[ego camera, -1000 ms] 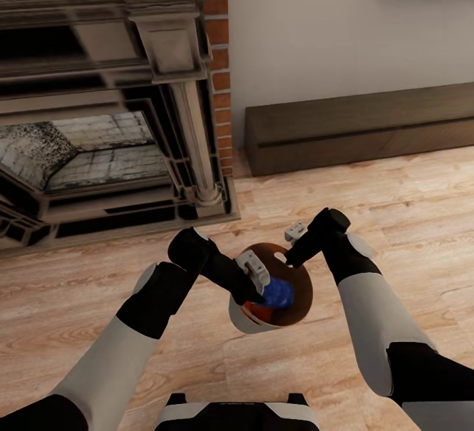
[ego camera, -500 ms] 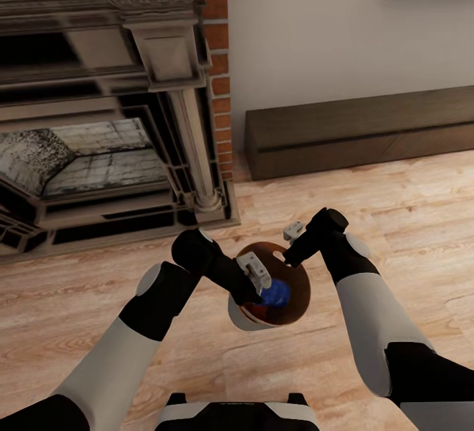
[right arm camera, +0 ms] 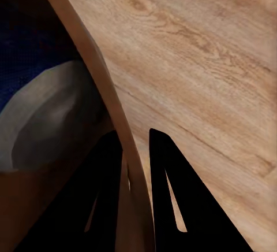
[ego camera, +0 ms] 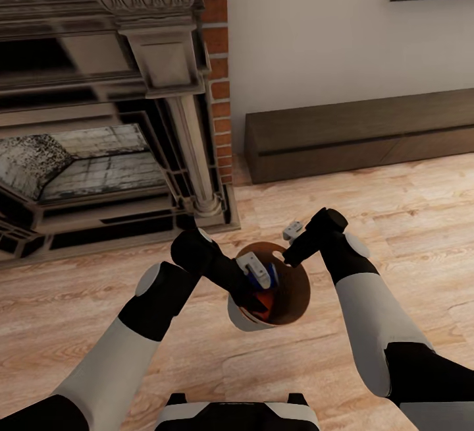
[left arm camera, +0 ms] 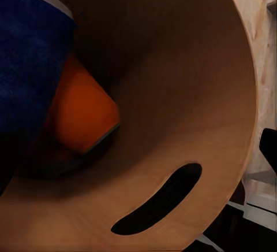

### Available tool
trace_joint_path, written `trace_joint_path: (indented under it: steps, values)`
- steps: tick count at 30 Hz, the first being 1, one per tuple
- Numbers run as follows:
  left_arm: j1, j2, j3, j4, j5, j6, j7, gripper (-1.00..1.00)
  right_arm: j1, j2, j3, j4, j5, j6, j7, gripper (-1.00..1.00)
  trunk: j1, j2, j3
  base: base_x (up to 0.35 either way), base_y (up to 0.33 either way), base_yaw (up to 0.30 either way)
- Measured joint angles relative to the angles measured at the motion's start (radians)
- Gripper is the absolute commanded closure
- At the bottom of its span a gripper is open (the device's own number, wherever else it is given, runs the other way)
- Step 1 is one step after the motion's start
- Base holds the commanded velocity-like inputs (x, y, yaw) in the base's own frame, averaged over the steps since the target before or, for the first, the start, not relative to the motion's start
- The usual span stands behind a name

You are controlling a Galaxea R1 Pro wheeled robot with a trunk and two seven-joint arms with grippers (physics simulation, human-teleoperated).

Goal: Put the three can of soda from the living room inside the tash can in the kitchen.

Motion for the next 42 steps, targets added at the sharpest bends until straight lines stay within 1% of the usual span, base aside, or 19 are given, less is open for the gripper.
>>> trace_joint_path:
  steps: [2, 3, 5, 7, 9, 11, 14, 15, 17, 19, 23, 25, 28, 31, 33, 36, 37, 39, 42]
  values:
    - [0.001, 0.018, 0.003, -0.027, 0.007, 0.000, -0.035, -1.00, 0.000, -0.001, -0.003, 0.000, 0.006, 0.000, 0.031, 1.00, 0.000, 0.000, 0.000, 0.005, 0.000, 0.000]
    - [0.001, 0.021, 0.005, -0.065, -0.016, 0.000, -0.061, -1.00, 0.000, -0.002, 0.000, 0.001, -0.010, 0.006, 0.034, 1.00, 0.000, 0.000, 0.000, 0.003, 0.000, 0.000]
    - [0.001, 0.023, 0.008, -0.105, -0.015, 0.000, -0.096, -1.00, 0.000, -0.002, -0.003, 0.001, -0.015, 0.007, 0.034, 1.00, 0.000, 0.000, 0.000, 0.002, 0.000, 0.000]
    - [0.001, 0.042, 0.013, -0.148, -0.012, 0.000, -0.110, -1.00, 0.000, -0.003, -0.002, 0.013, -0.013, 0.003, 0.033, 1.00, 0.000, 0.000, 0.000, 0.001, 0.000, 0.000]
    - [0.000, 0.084, 0.026, -0.175, 0.005, 0.000, -0.110, -1.00, 0.000, -0.004, -0.001, 0.034, -0.018, 0.006, 0.034, 1.00, 0.000, 0.000, 0.000, 0.000, 0.000, 0.000]
    - [0.000, 0.131, 0.077, -0.192, 0.063, 0.000, -0.110, -1.00, 0.000, -0.004, 0.000, 0.051, -0.016, 0.003, 0.034, 1.00, 0.000, 0.000, 0.000, 0.000, 0.000, 0.000]
    - [0.000, 0.166, 0.137, -0.199, 0.114, 0.000, -0.110, -1.00, -0.001, -0.004, -0.002, 0.060, -0.013, 0.002, 0.015, 1.00, 0.000, 0.000, 0.000, 0.000, 0.000, 0.000]
    - [0.000, 0.196, 0.165, -0.201, 0.135, 0.000, -0.110, -1.00, -0.001, -0.003, -0.008, 0.064, -0.016, 0.007, -0.013, 1.00, 0.000, 0.000, 0.000, 0.000, 0.000, 0.000]
    - [0.000, 0.219, 0.185, -0.203, 0.155, 0.000, -0.110, -1.00, -0.001, -0.003, -0.005, 0.066, -0.005, -0.006, -0.034, 1.00, 0.000, 0.000, 0.000, 0.000, 0.000, 0.000]
    - [0.000, 0.252, 0.218, -0.203, 0.203, 0.000, -0.110, -1.00, 0.000, -0.003, -0.008, 0.068, -0.020, 0.004, -0.039, 1.00, 0.000, 0.000, 0.000, 0.000, 0.000, 0.000]
    - [0.000, 0.341, 0.299, -0.203, 0.314, 0.000, -0.110, -1.00, 0.000, -0.004, -0.011, 0.070, -0.017, 0.001, -0.049, 1.00, 0.000, 0.000, 0.000, 0.000, 0.000, 0.000]
    - [0.001, 0.401, 0.360, -0.203, 0.381, 0.000, -0.110, -1.00, 0.000, -0.008, -0.014, 0.070, -0.020, 0.000, -0.048, 1.00, 0.000, 0.000, 0.000, 0.000, 0.000, 0.000]
    - [0.007, 0.455, 0.431, -0.199, 0.428, -0.021, -0.110, -1.00, 0.001, -0.014, -0.018, 0.070, -0.025, 0.000, -0.044, 1.00, 0.000, 0.000, 0.000, 0.000, 0.000, 0.000]
    - [0.013, 0.472, 0.484, -0.196, 0.440, -0.055, -0.110, -1.00, 0.001, -0.031, -0.020, 0.070, -0.025, -0.004, -0.042, 1.00, 0.000, 0.000, 0.000, 0.000, 0.000, 0.000]
    - [0.027, 0.480, 0.547, -0.190, 0.445, -0.081, -0.110, -1.00, 0.001, -0.062, -0.039, 0.070, -0.026, -0.004, -0.039, 1.00, 0.000, 0.000, 0.000, 0.000, 0.000, 0.000]
    - [0.082, 0.476, 0.612, -0.168, 0.446, -0.143, -0.110, -1.00, 0.001, -0.087, -0.074, 0.070, -0.026, -0.005, -0.037, 1.00, 0.000, 0.000, 0.000, 0.000, 0.000, 0.000]
    - [0.107, 0.475, 0.653, -0.153, 0.446, -0.176, -0.110, -1.00, 0.001, -0.099, -0.090, 0.070, -0.034, 0.006, -0.033, 1.00, 0.000, 0.000, 0.000, 0.000, 0.000, 0.000]
    - [0.136, 0.472, 0.703, -0.133, 0.446, -0.216, -0.110, -1.00, 0.000, -0.121, -0.103, 0.070, -0.030, 0.001, -0.035, 1.00, 0.000, 0.000, 0.000, 0.000, 0.000, 0.000]
    - [0.173, 0.458, 0.741, -0.110, 0.445, -0.271, -0.110, -1.00, 0.000, -0.165, -0.112, 0.070, -0.020, -0.009, -0.042, 1.00, 0.000, 0.000, 0.000, 0.000, 0.000, 0.000]
